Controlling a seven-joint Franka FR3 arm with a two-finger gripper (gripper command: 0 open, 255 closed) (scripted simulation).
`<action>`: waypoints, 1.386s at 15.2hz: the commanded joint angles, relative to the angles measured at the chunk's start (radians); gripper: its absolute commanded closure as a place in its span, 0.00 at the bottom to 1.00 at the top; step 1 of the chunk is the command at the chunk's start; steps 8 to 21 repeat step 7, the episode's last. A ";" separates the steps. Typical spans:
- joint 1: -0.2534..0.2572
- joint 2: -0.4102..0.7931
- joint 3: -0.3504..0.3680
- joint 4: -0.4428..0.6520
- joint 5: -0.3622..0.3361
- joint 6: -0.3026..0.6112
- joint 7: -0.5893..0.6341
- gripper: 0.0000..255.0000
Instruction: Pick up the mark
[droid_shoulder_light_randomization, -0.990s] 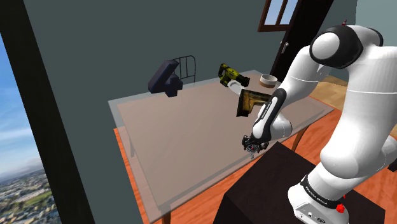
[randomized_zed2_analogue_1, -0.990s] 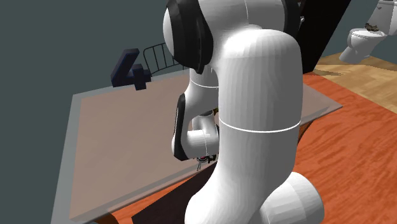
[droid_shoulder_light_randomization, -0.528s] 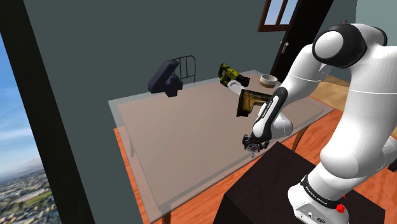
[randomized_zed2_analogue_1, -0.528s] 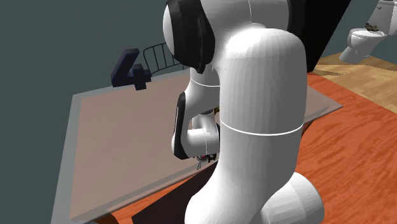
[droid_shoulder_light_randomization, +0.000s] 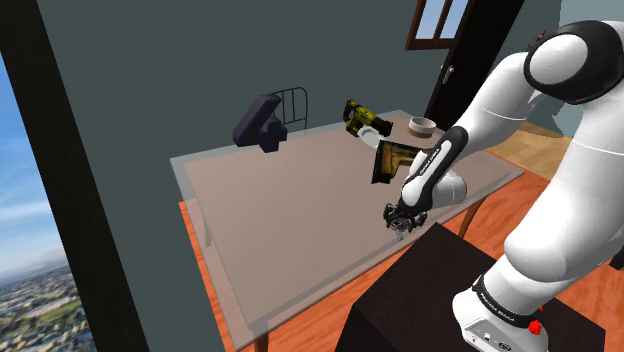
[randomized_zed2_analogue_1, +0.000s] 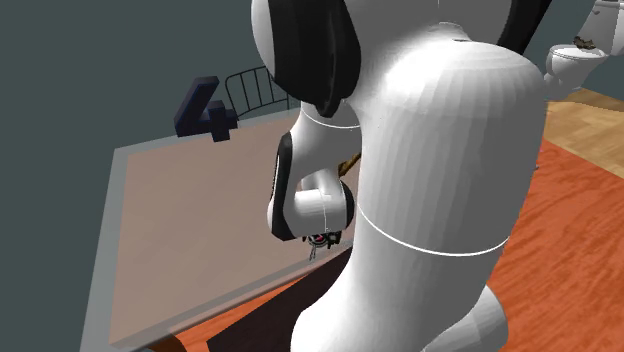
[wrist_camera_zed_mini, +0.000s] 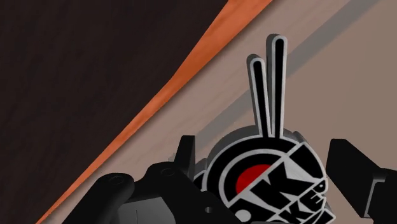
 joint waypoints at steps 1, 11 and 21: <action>0.007 -0.044 -0.011 -0.009 -0.007 -0.035 0.004 1.00; 0.020 -0.137 -0.030 -0.026 -0.033 -0.111 0.023 1.00; 0.020 -0.137 -0.030 -0.026 -0.033 -0.111 0.023 1.00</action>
